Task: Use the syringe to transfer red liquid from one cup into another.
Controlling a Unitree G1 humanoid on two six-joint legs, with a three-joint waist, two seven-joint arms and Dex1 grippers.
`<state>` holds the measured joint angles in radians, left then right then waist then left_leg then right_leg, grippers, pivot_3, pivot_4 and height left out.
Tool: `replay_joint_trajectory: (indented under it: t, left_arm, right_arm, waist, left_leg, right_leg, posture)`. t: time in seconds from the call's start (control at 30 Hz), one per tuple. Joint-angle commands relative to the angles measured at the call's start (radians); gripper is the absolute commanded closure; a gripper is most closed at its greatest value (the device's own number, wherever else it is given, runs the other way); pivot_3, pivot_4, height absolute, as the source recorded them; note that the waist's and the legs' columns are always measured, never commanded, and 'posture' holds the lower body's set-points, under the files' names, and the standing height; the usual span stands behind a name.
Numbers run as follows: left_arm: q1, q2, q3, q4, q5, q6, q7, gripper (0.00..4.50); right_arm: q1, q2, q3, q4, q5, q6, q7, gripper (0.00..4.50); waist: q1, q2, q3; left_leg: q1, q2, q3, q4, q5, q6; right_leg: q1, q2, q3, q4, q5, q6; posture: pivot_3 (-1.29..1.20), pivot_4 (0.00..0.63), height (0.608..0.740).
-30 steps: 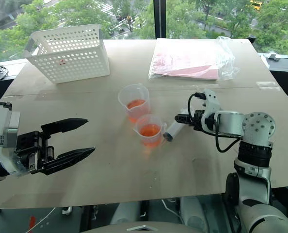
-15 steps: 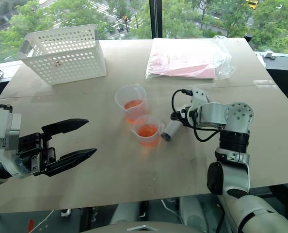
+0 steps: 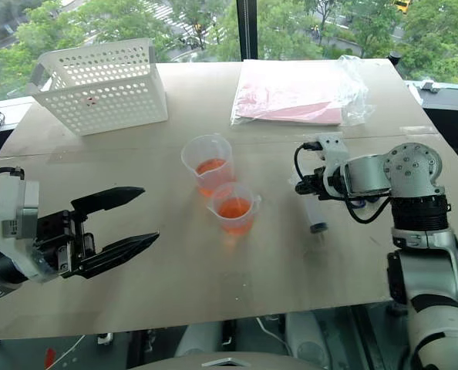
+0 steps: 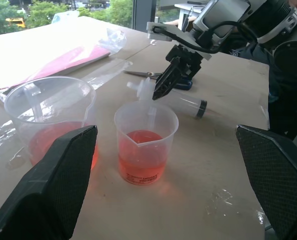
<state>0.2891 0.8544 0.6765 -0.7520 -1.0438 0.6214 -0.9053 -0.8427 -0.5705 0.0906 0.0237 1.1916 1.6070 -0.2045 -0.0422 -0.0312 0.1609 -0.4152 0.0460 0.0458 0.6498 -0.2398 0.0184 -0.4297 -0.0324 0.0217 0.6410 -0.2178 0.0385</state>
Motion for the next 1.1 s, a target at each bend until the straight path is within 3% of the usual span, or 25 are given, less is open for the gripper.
replay_joint_trajectory:
  t: [0.03,0.07,0.1,0.13,0.2,0.23,0.33,0.4,0.47,0.5,0.6,0.7,0.83,1.0,1.1]
  left_arm:
    - [-0.008,-0.001,0.0,-0.013,0.004,-0.026,0.006,0.0]
    - [-0.009,0.001,0.0,-0.012,0.003,-0.026,0.007,0.0]
    - [-0.009,0.002,-0.001,-0.01,0.004,-0.027,0.007,0.0]
    - [-0.009,0.003,-0.002,-0.009,0.004,-0.028,0.006,0.0]
    - [-0.01,0.004,-0.007,-0.008,0.007,-0.029,0.008,0.0]
    - [-0.012,0.004,-0.011,-0.008,0.008,-0.03,0.009,0.0]
    - [-0.017,0.002,-0.018,-0.008,0.01,-0.032,0.017,0.0]
    - [-0.012,0.0,-0.016,-0.012,0.009,-0.034,0.019,0.0]
    - [-0.005,-0.002,-0.007,-0.015,0.008,-0.034,0.024,0.0]
    - [-0.002,-0.005,0.0,-0.016,0.006,-0.034,0.03,0.0]
    - [-0.002,-0.015,0.019,-0.009,-0.003,-0.034,0.062,0.0]
    - [-0.012,-0.028,0.037,0.002,-0.023,-0.03,0.112,0.0]
    - [-0.084,-0.026,0.025,0.048,-0.018,-0.033,0.192,0.0]
    - [-0.157,0.017,0.031,0.084,-0.045,-0.013,0.197,0.0]
    - [-0.175,0.056,0.062,0.091,-0.101,0.017,0.189,0.0]
  right_arm:
    - [0.008,-0.068,0.119,-0.065,-0.114,-0.061,0.208,2.56]
    - [0.009,-0.083,0.148,-0.061,-0.15,-0.082,0.246,2.04]
    - [0.007,-0.092,0.166,-0.054,-0.179,-0.094,0.281,1.82]
    - [0.003,-0.093,0.174,-0.042,-0.2,-0.095,0.312,1.18]
    - [-0.004,-0.074,0.167,-0.01,-0.233,-0.073,0.339,0.36]
    - [-0.006,-0.067,0.169,-0.002,-0.252,-0.067,0.352,0.36]
    - [-0.004,-0.061,0.193,-0.01,-0.32,-0.085,0.394,1.04]
    - [0.003,-0.061,0.202,-0.03,-0.361,-0.111,0.423,2.19]
    - [0.002,-0.092,0.222,-0.08,-0.409,-0.19,0.486,2.85]
    - [0.001,-0.11,0.213,-0.111,-0.423,-0.243,0.532,2.96]
    - [-0.049,-0.147,0.128,-0.152,-0.414,-0.365,0.696,2.97]
    - [-0.144,-0.094,-0.048,-0.115,-0.33,-0.499,0.826,2.97]
    - [-0.275,0.138,-0.188,-0.023,-0.34,-0.741,0.759,2.97]
    - [-0.225,0.375,-0.145,-0.001,-0.468,-1.03,0.773,2.97]
    - [-0.174,0.462,-0.123,0.031,-0.524,-1.129,0.773,2.97]
  waist:
    - [0.002,0.0,0.0]
    - [0.003,0.0,0.0]
    - [0.004,0.0,0.0]
    - [0.005,0.0,0.0]
    - [0.005,-0.001,0.0]
    - [0.003,-0.002,-0.001]
    - [0.003,-0.002,-0.001]
    - [0.004,-0.002,-0.001]
    - [0.002,-0.002,-0.001]
    - [0.002,-0.002,-0.001]
    - [0.003,0.0,0.0]
    - [0.001,0.001,0.002]
    - [0.0,-0.001,0.0]
    - [0.009,-0.004,-0.002]
    - [0.009,-0.002,0.0]
  left_leg:
    - [0.0,0.0,0.0,0.0,0.0,0.0]
    - [0.0,0.0,0.0,0.0,0.0,0.0]
    - [0.0,0.0,0.001,0.001,0.0,0.0]
    - [0.0,0.0,0.001,0.001,0.0,0.0]
    - [0.0,0.0,0.002,0.002,0.0,0.0]
    - [0.0,-0.001,0.002,0.002,0.0,0.0]
    - [0.0,0.0,0.002,0.002,0.0,0.0]
    - [0.001,0.0,0.001,0.002,0.0,0.0]
    - [0.001,0.0,0.001,0.002,0.0,0.0]
    - [0.001,0.0,0.001,0.002,0.0,0.0]
    - [-0.001,0.0,0.001,0.002,0.0,0.0]
    - [-0.001,0.0,0.001,0.002,0.0,0.0]
    - [0.001,0.001,0.002,0.001,0.0,0.0]
    - [0.0,0.006,0.001,0.001,0.0,0.0]
    - [-0.002,0.006,0.003,0.002,0.0,-0.001]
  right_leg:
    - [0.0,0.0,0.0,0.0,0.0,0.0]
    - [0.0,0.0,0.0,0.0,0.0,0.0]
    - [0.0,0.0,0.0,0.0,0.0,0.0]
    - [0.0,-0.001,0.0,0.0,0.0,0.0]
    - [0.0,-0.001,0.001,0.0,-0.002,-0.003]
    - [0.0,-0.001,0.001,0.0,-0.002,-0.003]
    - [0.0,-0.001,0.001,0.0,-0.002,-0.003]
    - [0.0,-0.001,0.001,0.001,-0.002,-0.003]
    - [0.0,-0.001,0.001,0.001,-0.002,-0.004]
    - [0.0,-0.001,0.001,0.001,-0.002,-0.004]
    - [-0.002,-0.001,0.002,0.001,-0.002,-0.003]
    - [-0.002,-0.001,0.002,0.0,0.0,0.0]
    - [-0.002,0.001,0.001,0.001,0.0,0.0]
    - [-0.001,0.004,-0.001,0.002,0.001,-0.001]
    - [-0.002,0.001,0.0,0.002,0.001,0.0]
  posture:
    - [0.0,0.15,0.74]
    - [0.0,0.15,0.74]
    - [0.0,0.15,0.74]
    - [0.0,0.15,0.74]
    - [0.0,0.15,0.74]
    - [0.0,0.15,0.74]
    - [0.0,0.15,0.74]
    - [0.0,0.15,0.74]
    - [0.0,0.15,0.74]
    - [0.0,0.15,0.74]
    - [0.0,0.15,0.74]
    - [0.0,0.15,0.74]
    - [0.0,0.15,0.74]
    - [0.0,0.15,0.74]
    - [0.0,0.15,0.74]
